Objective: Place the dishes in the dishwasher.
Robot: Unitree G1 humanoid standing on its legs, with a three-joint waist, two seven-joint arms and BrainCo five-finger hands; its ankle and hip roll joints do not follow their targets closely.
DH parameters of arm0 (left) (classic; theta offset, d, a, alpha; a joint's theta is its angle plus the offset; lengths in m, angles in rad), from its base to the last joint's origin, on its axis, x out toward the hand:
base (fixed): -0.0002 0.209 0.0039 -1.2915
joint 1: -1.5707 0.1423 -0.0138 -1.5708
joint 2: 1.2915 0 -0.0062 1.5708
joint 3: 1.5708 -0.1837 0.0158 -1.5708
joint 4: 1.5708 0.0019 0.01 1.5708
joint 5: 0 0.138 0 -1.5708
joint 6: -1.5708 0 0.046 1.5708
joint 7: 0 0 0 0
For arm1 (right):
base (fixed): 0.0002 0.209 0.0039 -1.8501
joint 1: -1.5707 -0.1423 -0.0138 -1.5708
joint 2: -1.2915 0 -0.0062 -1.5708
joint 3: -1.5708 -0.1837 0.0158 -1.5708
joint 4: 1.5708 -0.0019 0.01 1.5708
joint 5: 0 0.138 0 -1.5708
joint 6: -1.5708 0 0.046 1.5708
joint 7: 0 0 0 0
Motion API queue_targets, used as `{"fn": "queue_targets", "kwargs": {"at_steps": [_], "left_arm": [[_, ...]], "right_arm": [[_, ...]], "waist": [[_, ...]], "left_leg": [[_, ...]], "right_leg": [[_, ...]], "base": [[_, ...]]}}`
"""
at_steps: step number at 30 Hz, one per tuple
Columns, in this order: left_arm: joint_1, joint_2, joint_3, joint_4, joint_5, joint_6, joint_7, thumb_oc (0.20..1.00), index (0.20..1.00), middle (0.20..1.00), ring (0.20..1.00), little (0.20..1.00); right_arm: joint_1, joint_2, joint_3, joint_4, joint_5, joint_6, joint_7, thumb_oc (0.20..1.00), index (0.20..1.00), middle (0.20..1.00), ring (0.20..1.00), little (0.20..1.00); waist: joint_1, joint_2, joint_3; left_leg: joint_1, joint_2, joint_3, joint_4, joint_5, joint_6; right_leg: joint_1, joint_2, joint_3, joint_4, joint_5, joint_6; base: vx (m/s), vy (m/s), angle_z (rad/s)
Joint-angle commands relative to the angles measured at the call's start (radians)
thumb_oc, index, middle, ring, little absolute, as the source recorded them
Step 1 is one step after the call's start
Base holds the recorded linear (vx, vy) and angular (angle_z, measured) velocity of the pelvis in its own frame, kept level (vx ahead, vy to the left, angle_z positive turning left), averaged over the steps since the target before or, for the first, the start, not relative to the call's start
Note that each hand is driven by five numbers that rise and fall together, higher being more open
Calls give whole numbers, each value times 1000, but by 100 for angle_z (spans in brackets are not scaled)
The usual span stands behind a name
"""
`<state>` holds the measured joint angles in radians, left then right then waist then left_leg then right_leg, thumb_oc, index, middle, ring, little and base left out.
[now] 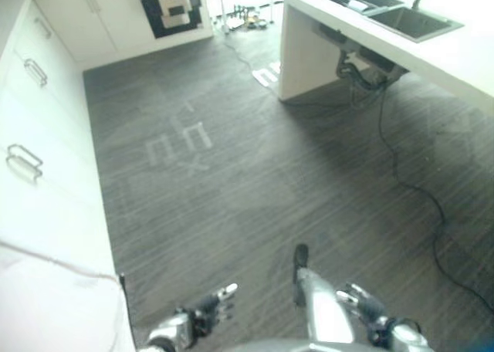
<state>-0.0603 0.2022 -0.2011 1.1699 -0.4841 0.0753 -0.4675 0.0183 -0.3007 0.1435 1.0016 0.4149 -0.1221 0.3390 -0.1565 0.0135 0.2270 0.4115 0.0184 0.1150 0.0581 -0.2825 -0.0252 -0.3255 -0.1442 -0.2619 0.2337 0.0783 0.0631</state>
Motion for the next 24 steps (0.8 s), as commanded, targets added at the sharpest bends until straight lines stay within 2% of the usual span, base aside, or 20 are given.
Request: {"fn": "queue_targets", "kwargs": {"at_steps": [1,2,4,5,6,7,8,9,11,13,14,15,17,19,21,23,24], "left_arm": [[-25,23,9,-31,-4,-5,-36,1000,1000,1000,1000,1000],[-19,16,15,-28,-7,-10,-42,1000,1000,1000,1000,1000],[-12,7,20,-36,-6,-14,-34,1000,1000,1000,1000,1000],[-4,3,29,-34,-8,-24,-25,1000,1000,1000,1000,1000],[7,2,43,-33,-23,-33,-17,1000,1000,1000,1000,1000],[17,7,66,-40,-18,-28,13,1000,1000,1000,1000,1000],[19,11,76,-44,-3,-24,38,1000,1000,1000,1000,1000],[17,15,83,-46,8,-29,53,1000,1000,1000,1000,1000],[11,20,91,-35,-2,-26,49,1000,1000,1000,1000,1000],[6,14,88,-10,4,-29,63,1000,1000,1000,1000,1000],[5,2,86,18,6,-34,67,1000,1000,1000,1000,1000],[5,-8,83,30,17,-38,69,1000,1000,1000,1000,1000],[4,-20,80,46,29,-42,63,1000,1000,1000,1000,1000],[0,-26,90,47,41,-31,60,1000,1000,1000,1000,1000],[1,-23,88,53,58,-33,58,1000,1000,1000,1000,1000],[-11,-12,83,50,68,-22,51,1000,1000,1000,1000,1000],[-32,2,70,49,65,-16,48,1000,1000,1000,1000,1000]], "right_arm": [[-34,-27,19,-52,55,-40,-10,1000,1000,1000,1000,1000],[-40,-34,22,-52,47,-54,-19,1000,1000,1000,1000,1000],[-45,-56,27,-65,46,-53,-18,1000,1000,1000,1000,1000],[-49,-66,28,-72,50,-54,-18,1000,1000,1000,1000,1000],[-51,-79,34,-81,54,-47,-18,1000,1000,1000,1000,1000],[-50,-91,30,-92,51,-34,-18,1000,1000,1000,1000,1000],[-51,-96,28,-98,55,-22,-24,1000,1000,1000,1000,1000],[-54,-95,28,-101,63,-11,-33,1000,1000,1000,1000,1000],[-65,-84,25,-79,53,7,-40,1000,1000,1000,1000,1000],[-78,-68,25,-29,32,14,-50,1000,1000,1000,1000,1000],[-86,-54,32,33,25,5,-55,1000,1000,1000,1000,1000],[-88,-46,32,69,23,-4,-53,1000,1000,1000,1000,1000],[-85,-40,28,108,4,-8,-45,1000,1000,1000,1000,1000],[-88,-33,22,138,-19,-6,-45,1000,1000,1000,1000,1000],[-82,-25,8,154,-26,16,-50,1000,1000,1000,1000,1000],[-72,-16,-15,170,-34,30,-62,1000,1000,1000,1000,1000],[-62,-11,-35,176,-50,42,-81,1000,1000,1000,1000,1000]], "waist": [[-13,-9,-19],[-16,1,-33],[-15,11,-48],[-10,3,-53],[3,-5,-45],[17,-25,-38],[29,-26,-26],[45,-30,-13],[65,-25,-7],[83,-11,-6],[105,-2,-6],[117,4,0],[122,10,5],[120,14,2],[131,14,-8],[130,15,-23],[112,25,-28]], "left_leg": [[-153,-86,28,76,-22,72],[-138,-73,29,126,12,44],[-169,-42,25,284,153,-21],[-216,-37,9,415,229,-49],[-295,-44,-17,593,256,-62],[-396,-28,-20,757,285,-67],[-458,0,-9,809,274,-59],[-510,22,6,768,259,-41],[-510,44,51,479,244,-10],[-505,53,54,218,270,-23],[-522,74,33,70,306,-47],[-545,115,33,7,357,-65],[-567,160,75,-18,389,-74],[-547,167,127,-16,385,-62],[-552,137,102,7,354,-43],[-516,105,118,-23,329,-16],[-476,61,117,-59,311,23]], "right_leg": [[124,9,-1,-60,-22,67],[139,29,-2,-65,-42,45],[183,67,9,-94,-72,-1],[207,74,22,-105,-89,-23],[242,80,33,-107,-111,-44],[282,78,33,-119,-129,-68],[312,84,30,-123,-141,-75],[353,87,29,-130,-156,-76],[400,98,46,-147,-181,-67],[434,107,57,-169,-194,-50],[466,105,68,-187,-206,-33],[490,105,65,-195,-214,-29],[509,90,39,-188,-235,-18],[531,68,11,-164,-266,-6],[550,59,19,-118,-312,3],[555,55,7,-60,-350,13],[479,41,23,139,-335,33]], "base": [[484,-235,36],[382,-199,5],[330,-225,-37],[344,-258,-25],[383,-300,-17],[332,-250,-19],[317,-176,-23],[340,-21,-27],[389,115,-44],[531,255,-84],[660,311,-59],[591,266,-48],[406,238,-76],[423,327,-63],[455,326,-26],[480,436,-13],[418,487,-1]]}}
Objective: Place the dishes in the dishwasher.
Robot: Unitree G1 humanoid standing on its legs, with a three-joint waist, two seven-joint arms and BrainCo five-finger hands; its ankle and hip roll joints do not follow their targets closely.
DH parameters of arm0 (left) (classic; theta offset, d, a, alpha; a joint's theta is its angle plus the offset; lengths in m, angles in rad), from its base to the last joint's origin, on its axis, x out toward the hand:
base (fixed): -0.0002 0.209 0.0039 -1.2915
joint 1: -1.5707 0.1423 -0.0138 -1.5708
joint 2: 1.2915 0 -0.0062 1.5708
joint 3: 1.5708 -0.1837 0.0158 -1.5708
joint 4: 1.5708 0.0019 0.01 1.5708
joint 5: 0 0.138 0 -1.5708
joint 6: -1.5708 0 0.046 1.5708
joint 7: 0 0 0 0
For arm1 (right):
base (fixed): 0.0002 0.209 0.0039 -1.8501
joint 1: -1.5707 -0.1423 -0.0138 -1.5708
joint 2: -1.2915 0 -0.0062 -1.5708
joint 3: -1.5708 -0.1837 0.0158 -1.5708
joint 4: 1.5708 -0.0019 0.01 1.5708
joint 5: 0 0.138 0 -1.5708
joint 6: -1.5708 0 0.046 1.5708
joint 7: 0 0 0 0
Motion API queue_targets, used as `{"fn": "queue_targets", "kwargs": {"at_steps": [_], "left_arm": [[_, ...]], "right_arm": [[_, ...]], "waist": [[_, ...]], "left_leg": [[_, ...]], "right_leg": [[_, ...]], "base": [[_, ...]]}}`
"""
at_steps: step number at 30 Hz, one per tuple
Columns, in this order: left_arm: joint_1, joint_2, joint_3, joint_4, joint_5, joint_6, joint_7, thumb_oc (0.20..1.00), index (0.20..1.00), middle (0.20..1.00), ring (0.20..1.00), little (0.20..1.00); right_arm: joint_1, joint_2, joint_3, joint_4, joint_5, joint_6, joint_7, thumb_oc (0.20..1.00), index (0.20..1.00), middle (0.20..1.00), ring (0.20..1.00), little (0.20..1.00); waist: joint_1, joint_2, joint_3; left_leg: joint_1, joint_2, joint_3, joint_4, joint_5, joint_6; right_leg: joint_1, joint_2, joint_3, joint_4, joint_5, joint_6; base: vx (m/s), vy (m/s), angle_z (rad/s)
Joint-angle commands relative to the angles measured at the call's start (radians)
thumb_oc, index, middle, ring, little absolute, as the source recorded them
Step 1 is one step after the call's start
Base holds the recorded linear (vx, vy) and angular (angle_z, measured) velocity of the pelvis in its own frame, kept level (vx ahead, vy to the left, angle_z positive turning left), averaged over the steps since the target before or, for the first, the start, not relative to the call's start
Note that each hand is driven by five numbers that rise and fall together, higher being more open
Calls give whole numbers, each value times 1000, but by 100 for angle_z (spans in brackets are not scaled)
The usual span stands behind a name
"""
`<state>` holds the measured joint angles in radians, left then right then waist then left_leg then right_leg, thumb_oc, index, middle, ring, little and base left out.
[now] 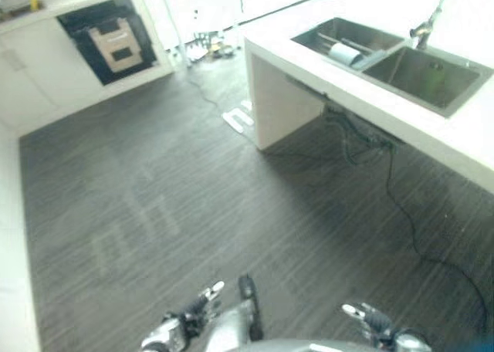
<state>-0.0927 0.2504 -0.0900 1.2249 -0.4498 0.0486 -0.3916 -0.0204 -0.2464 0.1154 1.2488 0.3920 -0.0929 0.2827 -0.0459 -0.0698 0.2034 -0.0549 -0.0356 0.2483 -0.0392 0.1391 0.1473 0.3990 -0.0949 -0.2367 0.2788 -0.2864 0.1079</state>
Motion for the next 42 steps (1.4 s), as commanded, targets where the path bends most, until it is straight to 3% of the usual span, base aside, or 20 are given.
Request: {"fn": "queue_targets", "kwargs": {"at_steps": [1,2,3,4,6,8,10,12,13,18,21,22,24,26,27,29,30,33,36,42], "left_arm": [[-7,-43,-48,-4,29,10,-32,1000,1000,1000,1000,1000],[-22,-34,-62,-2,23,5,-35,1000,1000,1000,1000,1000],[-42,-22,-84,-9,3,-4,-18,1000,1000,1000,1000,1000],[-46,-21,-88,-10,-6,-3,-14,1000,1000,1000,1000,1000],[-59,-14,-93,-15,-29,1,-17,1000,1000,1000,1000,1000],[-75,-11,-100,-19,13,3,-25,1000,1000,1000,1000,1000],[-68,-11,-101,-13,15,-1,-24,1000,1000,1000,1000,1000],[-52,-11,-98,-6,18,-11,-29,1000,1000,1000,1000,1000],[-36,-14,-94,0,34,-24,-36,1000,1000,1000,1000,1000],[-16,-29,-94,-5,32,-26,-24,1000,1000,1000,1000,1000],[-18,-38,-91,-12,36,-43,-21,1000,1000,1000,1000,1000],[-14,-39,-89,-18,26,-47,-21,1000,1000,1000,1000,1000],[-13,-40,-83,-24,24,-35,-18,1000,1000,1000,1000,1000],[-11,-38,-69,-21,34,-33,-36,1000,1000,1000,1000,1000],[-5,-36,-64,-15,32,-39,-42,1000,1000,1000,1000,1000],[6,-32,-50,-2,16,-42,-52,1000,1000,1000,1000,1000],[10,-33,-39,4,27,-43,-61,1000,1000,1000,1000,1000],[-3,-35,-42,8,76,-38,-73,1000,1000,1000,1000,1000],[-14,-25,-51,8,50,-36,-61,1000,1000,1000,1000,1000],[-33,-6,-68,24,32,-25,-43,1000,1000,1000,1000,1000]], "right_arm": [[-23,-65,-12,-69,-20,14,-31,1000,1000,1000,1000,1000],[-18,-62,-21,-67,5,19,-37,1000,1000,1000,1000,1000],[-6,-61,-38,-58,8,21,-31,1000,1000,1000,1000,1000],[-6,-61,-38,-55,7,22,-29,1000,1000,1000,1000,1000],[-9,-58,-35,-37,12,9,-29,1000,1000,1000,1000,1000],[-3,-60,-33,-38,62,3,-32,1000,1000,1000,1000,1000],[-1,-60,-36,-33,66,-6,-22,1000,1000,1000,1000,1000],[1,-55,-44,-29,49,-15,-8,1000,1000,1000,1000,1000],[4,-50,-47,-26,45,-17,-5,1000,1000,1000,1000,1000],[6,-42,-45,-17,35,-12,-16,1000,1000,1000,1000,1000],[-5,-53,-44,-8,-1,-13,-12,1000,1000,1000,1000,1000],[-10,-62,-39,-13,-1,-9,-20,1000,1000,1000,1000,1000],[-11,-72,-34,-16,16,-1,-28,1000,1000,1000,1000,1000],[-21,-83,-35,-8,5,6,-24,1000,1000,1000,1000,1000],[-24,-86,-33,-5,0,11,-25,1000,1000,1000,1000,1000],[-26,-92,-17,8,9,13,-31,1000,1000,1000,1000,1000],[-27,-96,-16,16,16,11,-28,1000,1000,1000,1000,1000],[-16,-103,-43,19,37,7,-30,1000,1000,1000,1000,1000],[2,-95,-62,26,15,5,-17,1000,1000,1000,1000,1000],[30,-71,-77,34,17,-7,-10,1000,1000,1000,1000,1000]], "waist": [[-4,108,-5],[-13,108,-6],[-29,111,-3],[-32,112,-1],[-54,111,18],[-73,97,43],[-86,88,48],[-95,81,51],[-92,82,47],[-90,73,21],[-95,69,6],[-86,63,13],[-65,56,27],[-53,56,32],[-45,62,36],[-21,72,36],[-11,74,39],[-32,93,32],[-52,114,17],[-76,120,0]], "left_leg": [[-2,106,-14,31,-117,-139],[8,84,-7,22,-133,-115],[46,64,18,-5,-153,-85],[53,62,22,-9,-156,-83],[88,53,27,-13,-168,-85],[135,46,1,-6,-197,-100],[156,42,-14,-7,-224,-101],[188,34,-13,-10,-255,-100],[211,32,-11,-7,-286,-98],[202,16,-20,102,-338,-89],[192,9,-19,240,-393,-100],[115,35,-32,439,-317,-136],[3,70,-68,539,-250,-156],[-5,74,-97,422,-251,-146],[10,79,-148,320,-239,-149],[-1,101,-277,171,-170,-180],[-15,115,-308,146,-152,-194],[14,157,-230,79,-133,-204],[81,142,-224,17,-151,-195],[105,96,-193,4,-191,-153]], "right_leg": [[-261,-10,2,143,43,-6],[-296,-10,9,266,82,12],[-396,-29,-3,454,159,43],[-410,-27,-4,463,159,43],[-468,20,-17,389,142,24],[-506,6,-38,93,169,3],[-544,-12,-23,-9,218,12],[-568,-27,-32,-53,252,26],[-566,-34,-48,-51,241,37],[-506,-4,-47,-78,217,-4],[-473,16,-36,-84,193,-37],[-437,36,-18,-100,173,-70],[-392,50,1,-122,165,-90],[-367,50,33,-143,163,-83],[-353,56,58,-150,158,-77],[-336,70,116,-161,145,-71],[-323,70,135,-167,138,-69],[-312,46,112,-168,123,-50],[-340,20,112,-135,117,-29],[-386,-12,148,-90,126,4]], "base": [[377,500,34],[280,414,64],[253,368,51],[243,270,32],[194,19,14],[276,-128,27],[235,-116,56],[297,-111,45],[262,-176,16],[226,-234,5],[168,-201,-23],[115,-183,-24],[116,-87,-17],[201,141,-72],[305,255,-87],[289,242,-89],[225,241,-97],[153,247,-86],[156,271,-37],[85,176,-15]]}}
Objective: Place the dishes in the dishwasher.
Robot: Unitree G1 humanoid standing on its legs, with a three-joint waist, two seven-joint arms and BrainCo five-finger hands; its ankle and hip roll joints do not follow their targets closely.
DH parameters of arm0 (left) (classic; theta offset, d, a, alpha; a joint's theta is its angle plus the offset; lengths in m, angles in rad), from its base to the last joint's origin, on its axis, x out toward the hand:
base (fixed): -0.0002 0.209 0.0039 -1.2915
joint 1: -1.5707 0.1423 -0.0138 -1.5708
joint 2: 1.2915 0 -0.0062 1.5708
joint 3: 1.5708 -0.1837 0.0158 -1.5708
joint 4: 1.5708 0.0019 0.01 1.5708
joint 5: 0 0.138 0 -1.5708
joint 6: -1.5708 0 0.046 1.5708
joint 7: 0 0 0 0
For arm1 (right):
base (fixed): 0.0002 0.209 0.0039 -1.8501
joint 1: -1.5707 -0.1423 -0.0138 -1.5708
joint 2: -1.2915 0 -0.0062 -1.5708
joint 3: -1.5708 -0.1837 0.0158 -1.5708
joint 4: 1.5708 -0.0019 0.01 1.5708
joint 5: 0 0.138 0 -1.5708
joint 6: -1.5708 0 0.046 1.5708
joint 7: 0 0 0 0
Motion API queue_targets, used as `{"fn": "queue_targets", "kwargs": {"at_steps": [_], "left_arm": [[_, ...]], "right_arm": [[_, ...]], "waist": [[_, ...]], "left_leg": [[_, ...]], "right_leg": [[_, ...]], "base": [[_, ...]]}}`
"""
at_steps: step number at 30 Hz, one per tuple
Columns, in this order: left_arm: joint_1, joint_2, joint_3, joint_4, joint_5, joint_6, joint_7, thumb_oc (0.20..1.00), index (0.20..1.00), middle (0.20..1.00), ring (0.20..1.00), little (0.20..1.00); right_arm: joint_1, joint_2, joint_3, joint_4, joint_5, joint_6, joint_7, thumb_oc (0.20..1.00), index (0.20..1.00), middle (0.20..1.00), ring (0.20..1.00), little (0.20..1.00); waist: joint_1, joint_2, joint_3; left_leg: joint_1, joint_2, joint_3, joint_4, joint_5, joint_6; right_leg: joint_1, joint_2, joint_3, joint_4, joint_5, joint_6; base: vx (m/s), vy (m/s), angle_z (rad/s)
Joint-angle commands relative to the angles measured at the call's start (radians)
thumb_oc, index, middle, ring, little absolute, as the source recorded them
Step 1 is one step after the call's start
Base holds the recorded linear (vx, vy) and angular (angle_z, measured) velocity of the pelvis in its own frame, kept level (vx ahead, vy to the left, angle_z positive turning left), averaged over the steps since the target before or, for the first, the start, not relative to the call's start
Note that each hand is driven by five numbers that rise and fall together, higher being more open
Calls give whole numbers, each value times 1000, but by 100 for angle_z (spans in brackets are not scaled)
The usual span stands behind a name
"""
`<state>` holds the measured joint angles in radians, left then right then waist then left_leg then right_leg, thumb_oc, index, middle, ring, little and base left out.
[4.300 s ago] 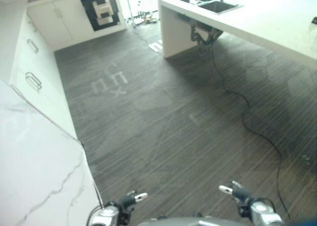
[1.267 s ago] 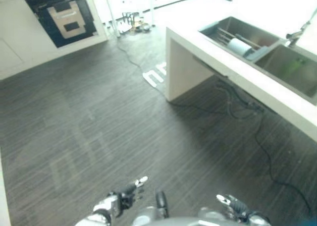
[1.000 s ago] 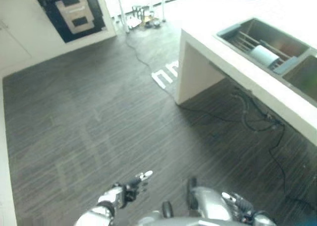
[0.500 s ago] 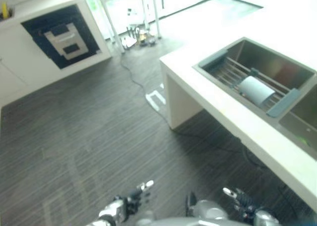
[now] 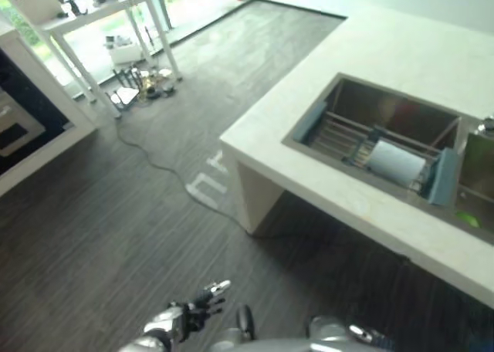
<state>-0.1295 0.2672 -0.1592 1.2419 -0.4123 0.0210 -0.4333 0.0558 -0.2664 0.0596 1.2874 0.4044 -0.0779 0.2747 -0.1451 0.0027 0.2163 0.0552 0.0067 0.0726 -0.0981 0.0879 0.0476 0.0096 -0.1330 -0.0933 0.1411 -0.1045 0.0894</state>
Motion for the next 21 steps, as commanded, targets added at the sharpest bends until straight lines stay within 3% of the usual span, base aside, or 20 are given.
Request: {"fn": "queue_targets", "kwargs": {"at_steps": [1,5,8,11,12,15,16,18,19,21], "left_arm": [[5,-22,1,13,-5,3,4,1000,1000,1000,1000,1000],[20,-25,13,20,-2,-14,28,1000,1000,1000,1000,1000],[49,-19,45,9,-36,-38,44,1000,1000,1000,1000,1000],[57,-16,72,-2,-84,-42,53,1000,1000,1000,1000,1000],[58,-16,73,-3,-94,-43,53,1000,1000,1000,1000,1000],[77,-23,98,-8,-176,-56,62,1000,1000,1000,1000,1000],[87,-29,107,-12,-205,-66,72,1000,1000,1000,1000,1000],[101,-38,119,-16,-240,-87,83,1000,1000,1000,1000,1000],[108,-46,130,-22,-269,-101,83,1000,1000,1000,1000,1000],[112,-54,135,-39,-267,-103,84,1000,1000,1000,1000,1000]], "right_arm": [[-48,-43,-22,-7,17,-24,-11,1000,1000,1000,1000,1000],[-58,-32,-35,-21,36,-23,-48,1000,1000,1000,1000,1000],[-61,-22,-44,-30,-13,-3,-79,1000,1000,1000,1000,1000],[-61,-16,-51,-15,-17,12,-86,1000,1000,1000,1000,1000],[-60,-15,-53,-12,-14,12,-85,1000,1000,1000,1000,1000],[-45,-17,-58,6,4,-5,-58,1000,1000,1000,1000,1000],[-43,-18,-58,9,3,-3,-48,1000,1000,1000,1000,1000],[-40,-22,-57,16,-21,-6,-42,1000,1000,1000,1000,1000],[-39,-27,-49,19,-36,-18,-49,1000,1000,1000,1000,1000],[-48,-40,-43,14,-24,-14,-73,1000,1000,1000,1000,1000]], "waist": [[23,48,-16],[32,47,-24],[60,36,-32],[79,24,-33],[79,23,-33],[70,18,-40],[67,11,-40],[68,-4,-34],[82,-19,-19],[104,-18,-4]], "left_leg": [[-5,44,2,62,-151,-42],[-3,42,75,56,-164,-28],[19,57,202,45,-174,-31],[60,67,251,44,-205,-38],[60,70,252,48,-207,-39],[59,107,244,102,-214,-57],[40,120,242,149,-210,-61],[17,122,221,256,-247,-65],[-51,115,166,391,-256,-70],[-101,112,87,383,-235,-82]], "right_leg": [[-12,8,-2,62,-54,34],[-55,-41,-62,90,-38,64],[-67,-112,-210,88,20,104],[-47,-151,-293,63,35,126],[-48,-150,-294,62,33,125],[-21,-86,-269,43,-17,83],[-17,-58,-258,29,-14,51],[6,-34,-234,11,-24,23],[30,-18,-208,-6,-25,-3],[44,0,-180,-24,-24,-15]], "base": [[39,143,-19],[-26,77,-78],[3,-62,-116],[83,-228,-124],[93,-419,-74],[82,-375,-11],[23,-324,-7],[49,-328,-16],[55,-249,-22],[32,-41,-38]]}}
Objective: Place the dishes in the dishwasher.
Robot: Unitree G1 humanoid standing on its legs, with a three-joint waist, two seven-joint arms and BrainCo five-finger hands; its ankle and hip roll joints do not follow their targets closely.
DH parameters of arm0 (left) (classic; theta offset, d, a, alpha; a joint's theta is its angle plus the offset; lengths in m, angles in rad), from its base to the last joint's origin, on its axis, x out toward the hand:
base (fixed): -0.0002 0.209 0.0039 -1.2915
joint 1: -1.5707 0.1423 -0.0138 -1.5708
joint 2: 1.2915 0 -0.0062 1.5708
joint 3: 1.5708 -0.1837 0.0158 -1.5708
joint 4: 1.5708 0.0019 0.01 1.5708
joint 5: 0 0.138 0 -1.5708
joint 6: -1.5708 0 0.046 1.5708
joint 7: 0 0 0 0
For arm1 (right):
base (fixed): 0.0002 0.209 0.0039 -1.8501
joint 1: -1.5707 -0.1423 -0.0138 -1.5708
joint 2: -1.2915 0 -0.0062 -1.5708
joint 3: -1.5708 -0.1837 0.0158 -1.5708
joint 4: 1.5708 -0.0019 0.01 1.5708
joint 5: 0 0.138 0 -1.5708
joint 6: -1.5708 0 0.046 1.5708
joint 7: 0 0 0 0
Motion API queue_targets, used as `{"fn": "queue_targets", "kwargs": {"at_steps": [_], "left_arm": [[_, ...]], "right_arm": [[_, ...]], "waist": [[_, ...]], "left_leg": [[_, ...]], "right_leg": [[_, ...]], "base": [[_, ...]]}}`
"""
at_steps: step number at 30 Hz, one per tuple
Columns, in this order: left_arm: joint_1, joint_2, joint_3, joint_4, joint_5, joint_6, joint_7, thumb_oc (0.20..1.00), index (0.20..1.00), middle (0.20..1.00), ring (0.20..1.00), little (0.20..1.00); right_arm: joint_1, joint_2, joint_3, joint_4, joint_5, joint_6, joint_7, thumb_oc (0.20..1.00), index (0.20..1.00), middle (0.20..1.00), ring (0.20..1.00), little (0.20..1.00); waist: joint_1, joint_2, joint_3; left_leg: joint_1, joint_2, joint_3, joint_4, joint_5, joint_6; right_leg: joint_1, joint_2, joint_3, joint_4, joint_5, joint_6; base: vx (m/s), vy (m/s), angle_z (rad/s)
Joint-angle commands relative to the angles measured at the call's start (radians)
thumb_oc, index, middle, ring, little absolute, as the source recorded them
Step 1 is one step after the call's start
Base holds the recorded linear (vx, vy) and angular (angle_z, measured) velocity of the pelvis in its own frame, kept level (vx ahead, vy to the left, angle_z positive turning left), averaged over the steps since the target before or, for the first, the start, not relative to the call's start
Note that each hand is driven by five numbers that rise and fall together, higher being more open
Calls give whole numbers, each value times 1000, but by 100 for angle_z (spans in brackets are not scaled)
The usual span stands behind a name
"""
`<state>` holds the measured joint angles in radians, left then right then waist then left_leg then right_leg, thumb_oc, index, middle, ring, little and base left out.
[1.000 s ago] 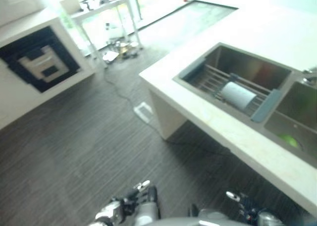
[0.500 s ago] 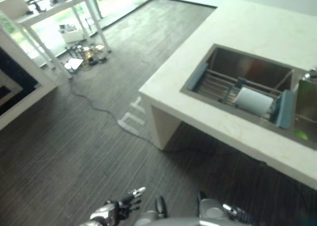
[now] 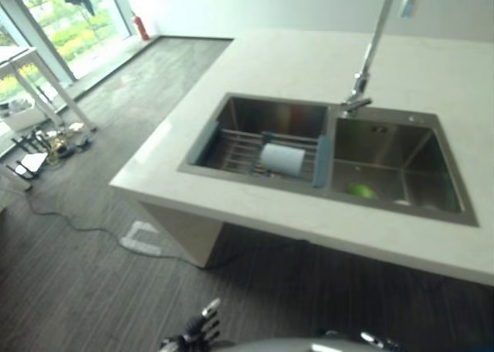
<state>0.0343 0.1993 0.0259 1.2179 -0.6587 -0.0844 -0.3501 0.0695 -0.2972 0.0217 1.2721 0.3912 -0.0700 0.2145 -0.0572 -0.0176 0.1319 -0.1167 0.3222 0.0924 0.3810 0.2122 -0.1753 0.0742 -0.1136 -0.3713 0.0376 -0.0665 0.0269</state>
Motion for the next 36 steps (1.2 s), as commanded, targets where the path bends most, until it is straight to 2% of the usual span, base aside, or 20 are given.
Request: {"fn": "queue_targets", "kwargs": {"at_steps": [1,2,3,5,8,10,12,15,20,24,25,26,27,30,33,35,36], "left_arm": [[-50,10,-48,-17,-9,-3,-7,1000,1000,1000,1000,1000],[-45,5,-49,-11,-8,-10,-14,1000,1000,1000,1000,1000],[-45,3,-51,-4,-12,-8,-25,1000,1000,1000,1000,1000],[-52,9,-50,-1,40,0,-43,1000,1000,1000,1000,1000],[-48,13,-67,5,33,-21,-28,1000,1000,1000,1000,1000],[-41,19,-49,5,2,-18,-20,1000,1000,1000,1000,1000],[-33,32,-36,22,9,-28,-34,1000,1000,1000,1000,1000],[-27,41,-20,21,-51,-51,-20,1000,1000,1000,1000,1000],[-11,52,4,20,-69,-71,-10,1000,1000,1000,1000,1000],[2,57,20,20,-60,-49,-4,1000,1000,1000,1000,1000],[4,56,23,22,-52,-45,12,1000,1000,1000,1000,1000],[8,55,29,28,-30,-21,69,1000,1000,1000,1000,1000],[13,60,36,39,-33,-27,139,1000,1000,1000,1000,1000],[20,93,118,61,-159,-28,276,1000,1000,1000,1000,1000],[27,175,247,2,-275,-67,266,1000,1000,1000,1000,1000],[37,252,318,-90,-273,-127,295,1000,1000,1000,1000,1000],[38,260,326,-103,-260,-149,307,1000,1000,1000,1000,1000]], "right_arm": [[-68,-24,-4,33,4,-15,-13,1000,1000,1000,1000,1000],[-74,-42,-4,41,25,-8,-9,1000,1000,1000,1000,1000],[-72,-54,-11,41,31,-10,-5,1000,1000,1000,1000,1000],[-71,-60,-32,29,61,-3,-4,1000,1000,1000,1000,1000],[-65,-47,-49,32,77,17,34,1000,1000,1000,1000,1000],[-56,-28,-44,36,4,-2,44,1000,1000,1000,1000,1000],[-52,-13,-35,51,60,-15,48,1000,1000,1000,1000,1000],[-45,-19,-50,51,72,-11,52,1000,1000,1000,1000,1000],[-39,-26,-64,63,90,1,53,1000,1000,1000,1000,1000],[-37,-30,-73,72,83,-4,63,1000,1000,1000,1000,1000],[-37,-31,-75,74,85,-7,65,1000,1000,1000,1000,1000],[-35,-34,-78,72,86,-8,67,1000,1000,1000,1000,1000],[-36,-37,-80,70,86,-8,68,1000,1000,1000,1000,1000],[-33,-55,-98,58,119,-18,79,1000,1000,1000,1000,1000],[-17,-81,-112,21,134,-24,82,1000,1000,1000,1000,1000],[-8,-90,-120,21,188,-24,85,1000,1000,1000,1000,1000],[-6,-90,-122,20,194,-22,84,1000,1000,1000,1000,1000]], "waist": [[26,14,80],[44,32,89],[48,38,98],[34,52,87],[27,61,74],[28,61,65],[34,54,52],[32,55,46],[35,61,41],[39,69,38],[41,71,38],[41,73,38],[41,75,40],[38,77,36],[38,89,39],[46,102,40],[46,104,40]], "left_leg": [[78,-208,21,-183,-324,130],[55,-195,-51,-264,-251,100],[33,-180,-50,-287,-217,86],[81,-153,7,-355,-202,81],[139,-158,25,-420,-206,76],[164,-170,39,-447,-207,80],[169,-184,45,-446,-218,89],[179,-197,47,-449,-233,97],[189,-207,35,-445,-246,104],[196,-209,30,-446,-251,103],[195,-209,29,-445,-251,102],[196,-210,27,-445,-253,102],[197,-209,25,-445,-252,99],[201,-210,29,-446,-252,97],[185,-207,33,-431,-251,98],[174,-206,35,-420,-252,99],[173,-206,34,-418,-252,99]], "right_leg": [[-25,-10,110,74,-63,49],[-9,3,129,60,-69,50],[12,0,118,47,-72,52],[18,-28,74,27,-65,68],[14,-57,50,24,-50,91],[19,-71,41,17,-39,104],[13,-86,45,5,-22,117],[15,-87,55,-6,-19,121],[21,-80,68,-5,-29,114],[29,-78,64,-12,-34,109],[30,-78,63,-13,-34,109],[32,-77,61,-15,-36,107],[34,-77,59,-17,-37,106],[38,-79,55,-23,-37,105],[22,-88,54,-9,-40,101],[9,-95,50,1,-42,102],[8,-96,50,3,-43,101]], "base": [[88,173,-72],[145,247,-75],[154,247,-75],[149,289,-35],[116,213,-15],[115,82,18],[84,19,19],[44,-9,-3],[31,-23,-15],[26,-11,-4],[0,0,0],[0,0,0],[0,0,0],[0,0,0],[-52,26,1],[-84,18,4],[-74,12,1]]}}
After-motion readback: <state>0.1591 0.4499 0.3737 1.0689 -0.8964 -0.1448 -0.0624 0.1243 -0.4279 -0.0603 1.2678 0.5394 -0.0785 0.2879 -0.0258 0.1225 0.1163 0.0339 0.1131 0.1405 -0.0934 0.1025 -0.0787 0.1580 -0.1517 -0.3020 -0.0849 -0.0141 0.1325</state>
